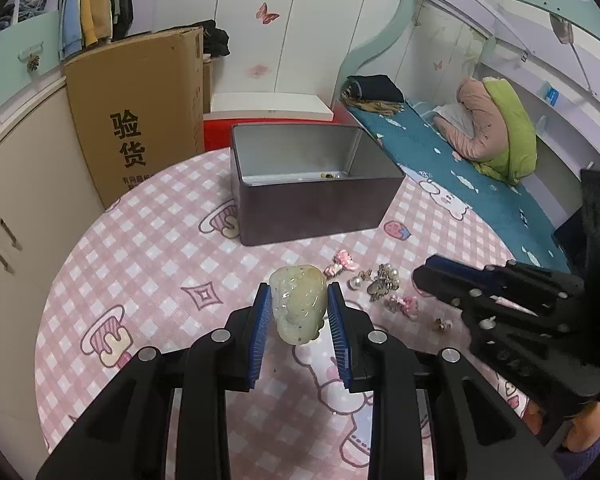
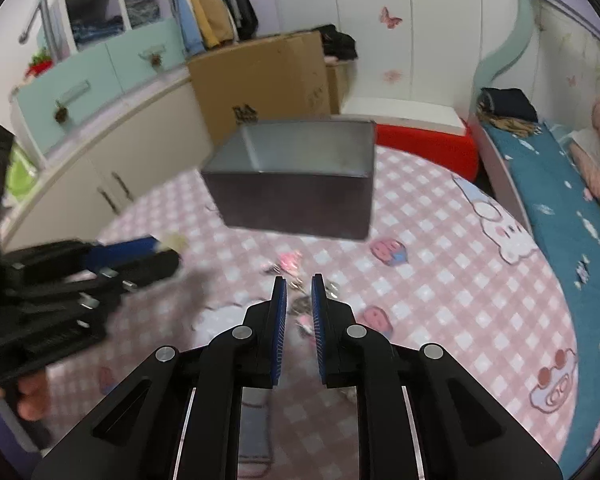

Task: Organize jewelry
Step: 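Lift the jade pendant with the left gripper while the right gripper grasps the pearl keychain, then carry the pendant and keychain into the grey tin and open both grippers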

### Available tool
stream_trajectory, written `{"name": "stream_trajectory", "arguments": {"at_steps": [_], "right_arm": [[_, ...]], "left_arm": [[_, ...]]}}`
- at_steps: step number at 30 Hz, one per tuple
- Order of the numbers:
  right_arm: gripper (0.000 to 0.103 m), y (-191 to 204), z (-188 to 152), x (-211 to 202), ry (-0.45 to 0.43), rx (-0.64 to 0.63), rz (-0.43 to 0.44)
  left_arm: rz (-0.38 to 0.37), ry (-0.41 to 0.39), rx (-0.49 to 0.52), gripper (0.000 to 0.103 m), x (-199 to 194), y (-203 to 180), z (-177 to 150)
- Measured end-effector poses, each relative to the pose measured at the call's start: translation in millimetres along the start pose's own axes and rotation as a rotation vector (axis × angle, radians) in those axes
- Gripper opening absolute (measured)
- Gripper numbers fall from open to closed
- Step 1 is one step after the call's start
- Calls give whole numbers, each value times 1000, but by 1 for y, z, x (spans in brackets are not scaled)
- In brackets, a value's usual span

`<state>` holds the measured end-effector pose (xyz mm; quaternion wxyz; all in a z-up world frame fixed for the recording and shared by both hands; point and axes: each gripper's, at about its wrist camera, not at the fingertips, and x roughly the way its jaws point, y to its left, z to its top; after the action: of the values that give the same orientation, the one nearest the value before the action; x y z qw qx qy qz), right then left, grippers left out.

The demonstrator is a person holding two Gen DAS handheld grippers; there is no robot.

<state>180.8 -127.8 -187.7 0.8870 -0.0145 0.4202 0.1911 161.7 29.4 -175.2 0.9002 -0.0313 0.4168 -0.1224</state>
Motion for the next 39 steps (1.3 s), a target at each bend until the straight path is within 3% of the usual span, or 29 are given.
{"name": "stream_trajectory", "arguments": {"at_steps": [4, 8, 14, 16, 21, 39], "right_arm": [[15, -1, -14, 19, 48, 9, -19], [38, 2, -17, 22, 42, -3, -37], [39, 6, -15, 29, 42, -28, -52], [38, 6, -15, 31, 42, -38, -61], [14, 8, -16, 31, 42, -49, -55], [14, -5, 5, -7, -38, -9, 27]], "left_arm": [[-3, 27, -5, 27, 6, 1, -6], [-8, 38, -9, 27, 9, 2, -8], [-12, 42, -12, 27, 11, 3, -8], [-13, 45, -14, 27, 11, 3, -9], [-16, 51, -19, 27, 13, 5, -10], [-51, 12, -3, 27, 6, 1, 12]]}}
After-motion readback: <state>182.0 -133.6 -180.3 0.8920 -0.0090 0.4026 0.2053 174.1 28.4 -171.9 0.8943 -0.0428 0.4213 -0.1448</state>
